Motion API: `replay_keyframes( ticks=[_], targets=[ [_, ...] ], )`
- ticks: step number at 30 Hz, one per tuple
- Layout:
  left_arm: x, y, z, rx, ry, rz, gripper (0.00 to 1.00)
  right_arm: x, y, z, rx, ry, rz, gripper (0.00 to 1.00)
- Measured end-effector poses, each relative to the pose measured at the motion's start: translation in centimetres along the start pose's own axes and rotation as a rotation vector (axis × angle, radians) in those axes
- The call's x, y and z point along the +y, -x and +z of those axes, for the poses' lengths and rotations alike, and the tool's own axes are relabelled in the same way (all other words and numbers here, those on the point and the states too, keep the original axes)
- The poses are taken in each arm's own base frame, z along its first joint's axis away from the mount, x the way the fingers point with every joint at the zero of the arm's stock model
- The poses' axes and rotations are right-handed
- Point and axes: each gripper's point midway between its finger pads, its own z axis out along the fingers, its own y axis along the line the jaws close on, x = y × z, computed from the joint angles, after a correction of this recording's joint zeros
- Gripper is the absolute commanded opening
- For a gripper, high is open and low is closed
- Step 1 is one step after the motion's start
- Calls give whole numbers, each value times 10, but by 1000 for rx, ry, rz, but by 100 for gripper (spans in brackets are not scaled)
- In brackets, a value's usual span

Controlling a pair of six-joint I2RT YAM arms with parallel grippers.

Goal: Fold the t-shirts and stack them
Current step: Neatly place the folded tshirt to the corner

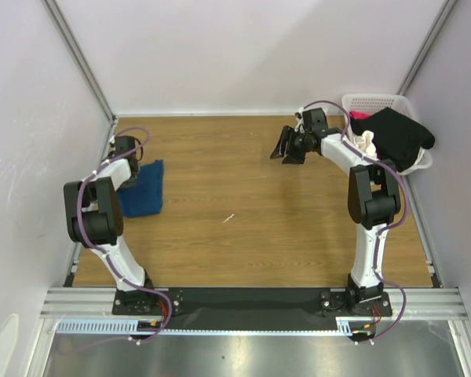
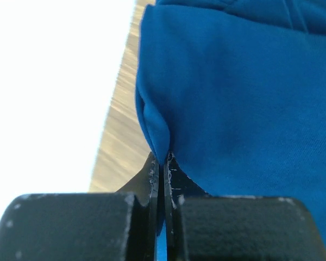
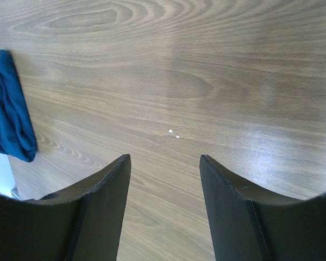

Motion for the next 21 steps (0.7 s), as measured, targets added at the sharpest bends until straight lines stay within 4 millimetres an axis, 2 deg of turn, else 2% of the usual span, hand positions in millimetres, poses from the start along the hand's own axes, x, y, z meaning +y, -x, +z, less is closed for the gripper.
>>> replay_keyframes(
  ticks=[7, 14, 18, 19, 21],
  targets=[
    [27, 13, 20, -32, 114, 204, 0, -2, 0, 0, -1, -9, 2, 59],
    [45, 27, 37, -38, 148, 243, 0, -5, 0, 0, -5, -41, 8, 59],
    [49, 32, 43, -44, 166, 255, 1, -4, -2, 2, -5, -60, 6, 59],
    [49, 32, 44, -42, 167, 257, 9, -3, -3, 2, -5, -63, 7, 59],
    [49, 31, 46, -28, 168, 265, 37, -1, -5, 4, -3, -65, 6, 60]
  ],
)
